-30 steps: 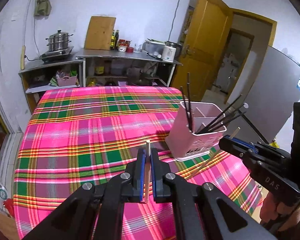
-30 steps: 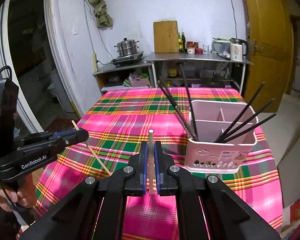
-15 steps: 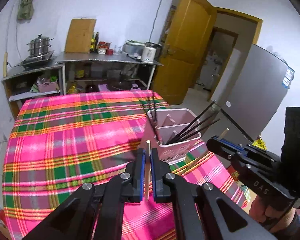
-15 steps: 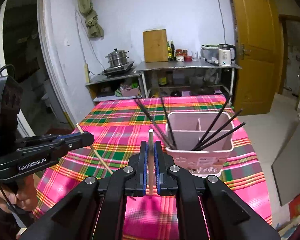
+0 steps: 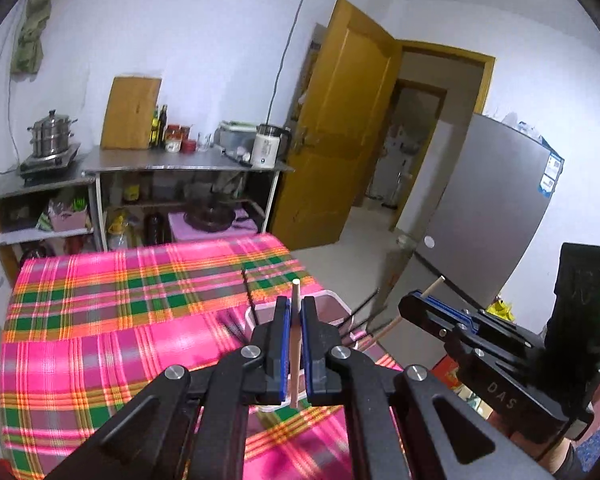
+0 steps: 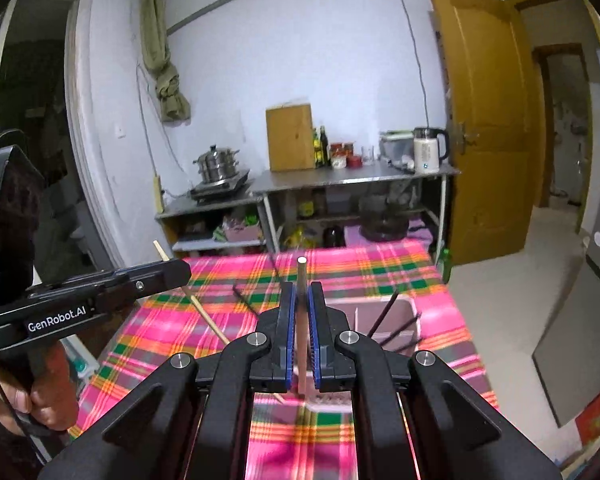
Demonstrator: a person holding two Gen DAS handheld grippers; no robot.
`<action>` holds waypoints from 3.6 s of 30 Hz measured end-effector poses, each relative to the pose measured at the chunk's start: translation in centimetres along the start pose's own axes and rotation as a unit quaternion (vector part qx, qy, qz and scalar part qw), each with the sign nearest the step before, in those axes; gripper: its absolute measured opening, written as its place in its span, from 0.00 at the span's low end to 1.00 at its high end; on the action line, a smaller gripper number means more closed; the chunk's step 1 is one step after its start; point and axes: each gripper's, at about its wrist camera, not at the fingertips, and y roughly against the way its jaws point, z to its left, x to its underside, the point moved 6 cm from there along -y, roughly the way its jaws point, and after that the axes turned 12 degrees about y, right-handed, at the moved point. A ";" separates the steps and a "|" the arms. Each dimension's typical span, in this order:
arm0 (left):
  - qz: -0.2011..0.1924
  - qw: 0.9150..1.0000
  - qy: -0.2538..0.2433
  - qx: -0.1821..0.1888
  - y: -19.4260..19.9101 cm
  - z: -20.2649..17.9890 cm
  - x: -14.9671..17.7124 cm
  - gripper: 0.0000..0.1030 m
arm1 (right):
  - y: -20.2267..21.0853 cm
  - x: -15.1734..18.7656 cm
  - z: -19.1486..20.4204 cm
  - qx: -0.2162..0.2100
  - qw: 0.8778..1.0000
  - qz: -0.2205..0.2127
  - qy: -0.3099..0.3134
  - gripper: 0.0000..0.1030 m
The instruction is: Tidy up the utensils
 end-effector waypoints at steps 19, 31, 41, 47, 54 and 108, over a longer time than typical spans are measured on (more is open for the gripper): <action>0.006 1.000 -0.004 -0.008 -8.4 0.8 -0.8 0.05 | -4.9 0.5 -2.0 0.033 0.999 0.012 0.013 0.06; 0.044 0.999 -0.007 -0.021 -12.2 2.8 1.4 0.05 | -8.5 3.3 -2.4 0.030 0.998 0.053 0.016 0.06; 0.045 0.999 -0.003 -0.022 -12.1 3.4 1.7 0.10 | -9.9 5.1 -2.6 0.023 0.996 0.081 0.005 0.06; 0.027 0.999 -0.002 -0.020 -10.4 3.2 1.0 0.13 | -8.8 4.5 -2.6 0.027 0.997 0.069 0.010 0.14; 0.014 1.000 -0.005 -0.017 -7.8 2.9 1.2 0.14 | -6.6 3.5 -2.4 0.033 0.998 0.048 0.005 0.19; 0.005 0.998 -0.030 -0.051 5.6 3.7 18.7 0.31 | 6.2 15.4 5.1 0.035 0.997 0.072 0.008 0.22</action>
